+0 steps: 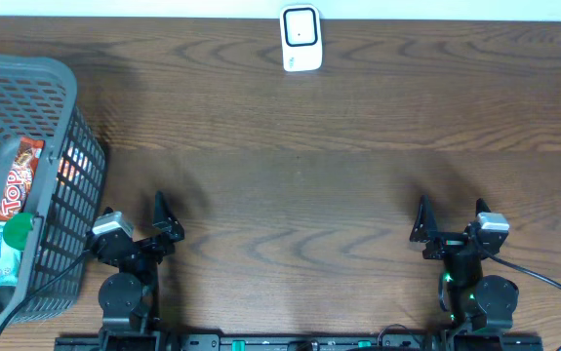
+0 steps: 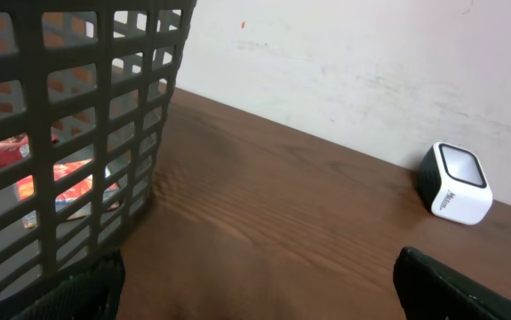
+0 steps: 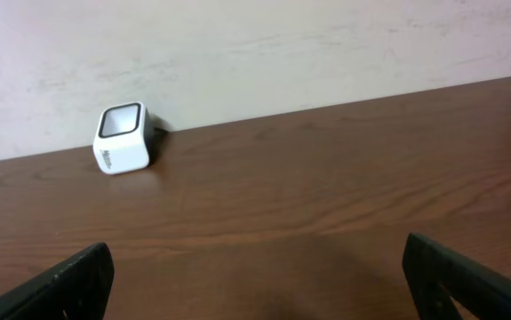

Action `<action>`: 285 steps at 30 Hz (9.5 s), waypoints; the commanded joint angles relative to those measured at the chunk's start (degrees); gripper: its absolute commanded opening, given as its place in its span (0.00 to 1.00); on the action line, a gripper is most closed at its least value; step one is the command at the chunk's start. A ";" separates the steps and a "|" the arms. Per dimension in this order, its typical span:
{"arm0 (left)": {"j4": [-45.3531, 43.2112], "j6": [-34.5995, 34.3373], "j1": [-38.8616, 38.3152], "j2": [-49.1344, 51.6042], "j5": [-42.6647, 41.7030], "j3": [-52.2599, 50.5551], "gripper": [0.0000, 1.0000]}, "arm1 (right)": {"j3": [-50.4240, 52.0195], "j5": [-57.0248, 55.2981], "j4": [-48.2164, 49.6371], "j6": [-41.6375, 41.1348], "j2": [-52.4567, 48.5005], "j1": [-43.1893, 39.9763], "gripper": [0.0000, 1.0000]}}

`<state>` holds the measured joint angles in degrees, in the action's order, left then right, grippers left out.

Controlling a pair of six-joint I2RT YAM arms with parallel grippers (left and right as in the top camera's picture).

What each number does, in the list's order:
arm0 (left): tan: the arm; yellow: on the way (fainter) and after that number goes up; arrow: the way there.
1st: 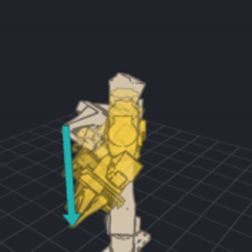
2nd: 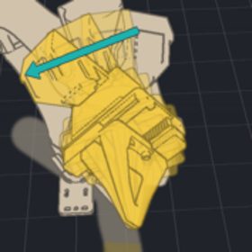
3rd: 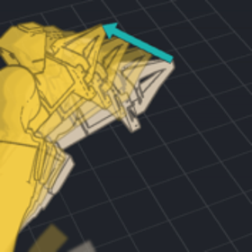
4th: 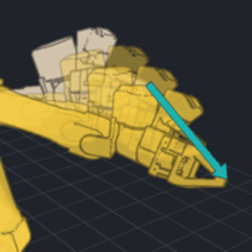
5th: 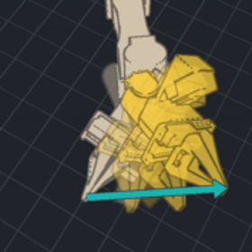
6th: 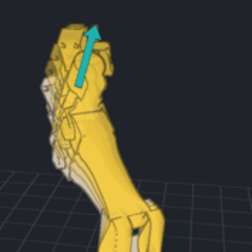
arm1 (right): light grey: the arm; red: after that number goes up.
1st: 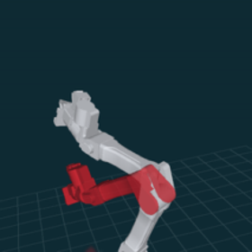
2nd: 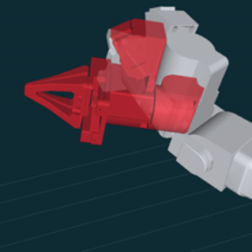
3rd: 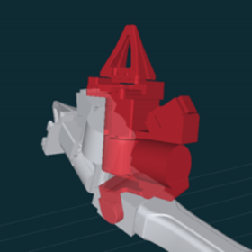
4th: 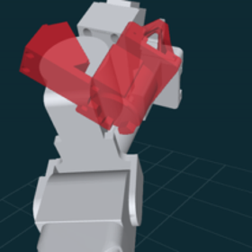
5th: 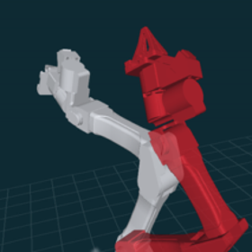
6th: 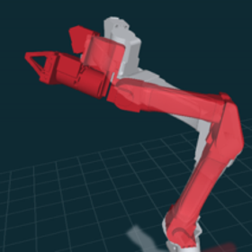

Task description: Scan the item barcode

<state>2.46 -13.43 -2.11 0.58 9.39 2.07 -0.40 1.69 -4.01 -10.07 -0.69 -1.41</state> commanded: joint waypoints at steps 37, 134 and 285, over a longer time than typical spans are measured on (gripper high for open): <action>0.76 0.94 0.22 -0.31 0.92 -1.84 0.97 | 0.07 -0.11 -0.17 -0.39 0.15 0.00 0.99; 86.62 -15.69 42.27 84.78 -7.74 117.35 0.97 | 0.07 -0.09 -0.17 -0.39 0.04 1.62 0.99; 55.89 37.35 -36.06 119.58 -27.23 96.41 0.65 | 0.07 -0.09 -0.17 -0.39 0.04 1.62 0.99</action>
<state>59.61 14.98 -38.54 119.02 -13.80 98.48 -0.40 1.69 -4.01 -10.09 -0.73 -0.36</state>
